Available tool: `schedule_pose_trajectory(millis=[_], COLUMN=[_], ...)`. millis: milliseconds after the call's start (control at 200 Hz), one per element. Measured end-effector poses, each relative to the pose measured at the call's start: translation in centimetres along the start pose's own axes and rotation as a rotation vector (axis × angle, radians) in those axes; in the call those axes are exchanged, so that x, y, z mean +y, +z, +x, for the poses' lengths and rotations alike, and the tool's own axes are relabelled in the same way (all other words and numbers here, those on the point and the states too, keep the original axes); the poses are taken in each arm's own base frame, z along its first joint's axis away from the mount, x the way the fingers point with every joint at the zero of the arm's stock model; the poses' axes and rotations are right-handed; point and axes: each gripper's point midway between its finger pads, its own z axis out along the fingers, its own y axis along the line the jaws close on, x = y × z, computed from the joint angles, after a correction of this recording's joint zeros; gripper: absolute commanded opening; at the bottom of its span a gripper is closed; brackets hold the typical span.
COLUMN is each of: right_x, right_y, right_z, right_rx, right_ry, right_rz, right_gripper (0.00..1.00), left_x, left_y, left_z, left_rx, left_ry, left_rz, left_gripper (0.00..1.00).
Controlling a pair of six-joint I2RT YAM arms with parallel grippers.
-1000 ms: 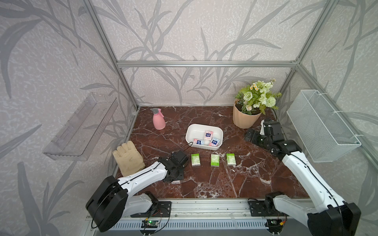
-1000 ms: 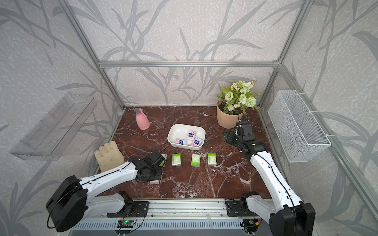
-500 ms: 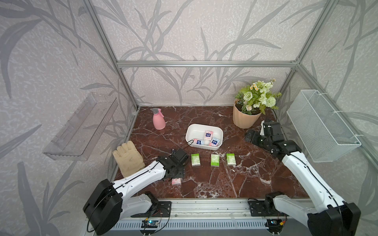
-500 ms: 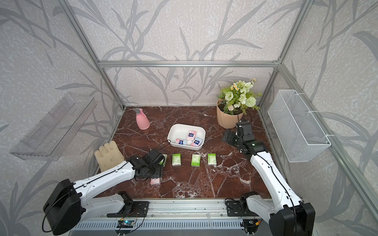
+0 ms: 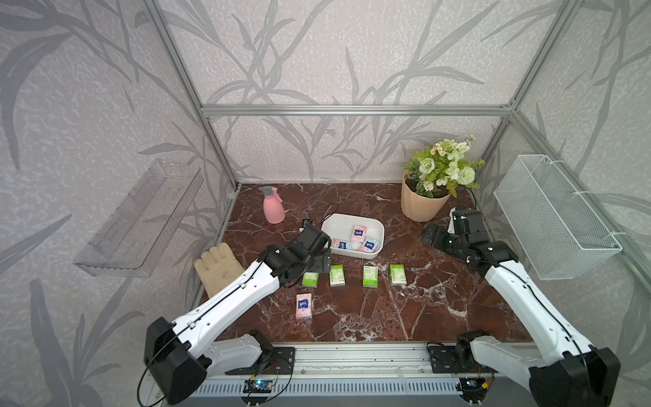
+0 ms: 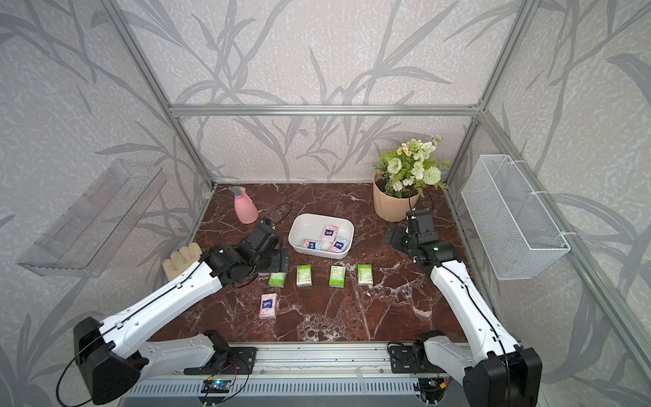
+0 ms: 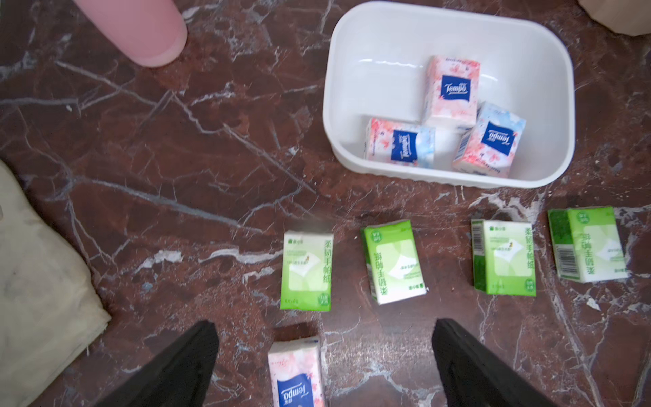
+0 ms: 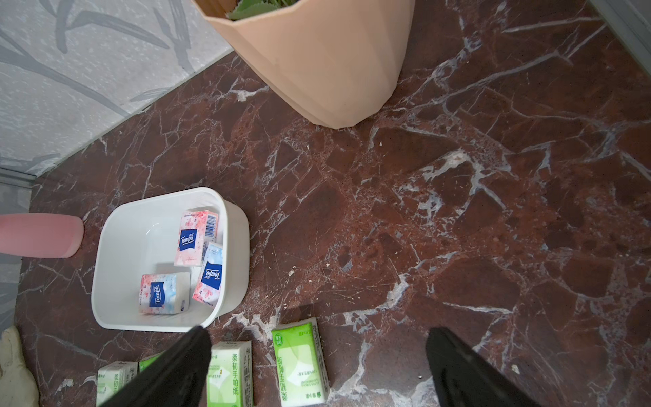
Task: Take the pocket tissues out of the storage box
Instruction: Place the pocket tissues at the center of the board, then pick up the pocket tissues from the storage box.
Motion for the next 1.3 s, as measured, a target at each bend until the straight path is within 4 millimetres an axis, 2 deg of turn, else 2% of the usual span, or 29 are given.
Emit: schedule_pose_trajectory(millis=[155, 260, 550, 905, 1070, 1300], right_x=[0.1, 0.2, 0.0, -0.2, -0.5, -0.7], right_y=[-0.1, -0.4, -0.7, -1.0, -1.0, -1.0], right_z=[0.0, -0.2, 0.1, 0.2, 0.3, 0.1], right_rx=[-0.002, -0.011, -0.016, -0.02, -0.018, -0.024], right_ry=[0.002, 0.008, 0.023, 0.021, 0.014, -0.001], right_rz=[-0.003, -0.011, -0.017, -0.009, 0.006, 0.017], right_gripper=[0.99, 0.99, 0.99, 0.99, 0.99, 0.99], left_x=[-2.4, -4.2, -8.3, -11.5, -12.3, -13.2], left_y=[2.7, 4.9, 10.9, 17.6, 19.5, 21.2], left_z=[-3.8, -5.5, -8.0, -8.6, -8.6, -8.1], left_rx=[0.007, 0.026, 0.103, 0.164, 0.18, 0.211], left_ry=[0.017, 0.015, 0.007, 0.01, 0.015, 0.027], left_rz=[0.004, 0.013, 0.062, 0.076, 0.08, 0.098], left_gripper=[1.0, 0.97, 0.87, 0.81, 0.82, 0.83])
